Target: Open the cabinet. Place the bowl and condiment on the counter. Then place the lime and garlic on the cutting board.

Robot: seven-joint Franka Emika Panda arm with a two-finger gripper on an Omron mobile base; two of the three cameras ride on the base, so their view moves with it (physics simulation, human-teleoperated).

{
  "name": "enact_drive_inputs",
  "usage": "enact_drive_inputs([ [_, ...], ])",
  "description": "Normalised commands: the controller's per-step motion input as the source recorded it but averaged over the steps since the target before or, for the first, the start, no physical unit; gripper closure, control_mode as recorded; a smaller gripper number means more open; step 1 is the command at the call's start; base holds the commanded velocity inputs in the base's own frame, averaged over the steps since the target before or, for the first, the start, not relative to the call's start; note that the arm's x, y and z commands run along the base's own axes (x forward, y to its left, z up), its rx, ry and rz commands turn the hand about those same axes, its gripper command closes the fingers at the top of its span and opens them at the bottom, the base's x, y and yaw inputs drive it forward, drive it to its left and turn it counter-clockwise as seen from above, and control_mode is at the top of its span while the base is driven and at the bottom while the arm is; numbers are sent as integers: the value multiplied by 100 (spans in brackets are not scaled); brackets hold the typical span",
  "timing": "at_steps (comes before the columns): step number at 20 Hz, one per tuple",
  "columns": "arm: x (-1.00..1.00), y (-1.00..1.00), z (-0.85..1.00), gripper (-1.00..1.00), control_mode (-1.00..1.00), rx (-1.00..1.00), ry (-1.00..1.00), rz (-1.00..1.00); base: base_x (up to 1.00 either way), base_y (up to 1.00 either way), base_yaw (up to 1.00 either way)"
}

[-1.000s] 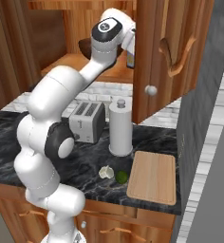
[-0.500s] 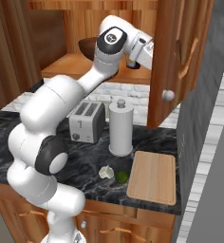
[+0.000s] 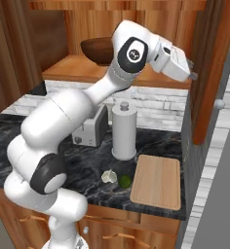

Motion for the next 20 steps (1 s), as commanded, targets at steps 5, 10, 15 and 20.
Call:
enact_drive_inputs([
  [5,6,-14,-9,-100,-100,2,-13,20,0,0,0],
  [10,-3,75,-20,-100,-100,0,-15,13,0,0,0],
  [15,-14,96,-23,-100,-100,-1,-16,13,0,0,0],
  [20,-20,60,-17,-100,-100,1,-2,25,0,0,0],
])
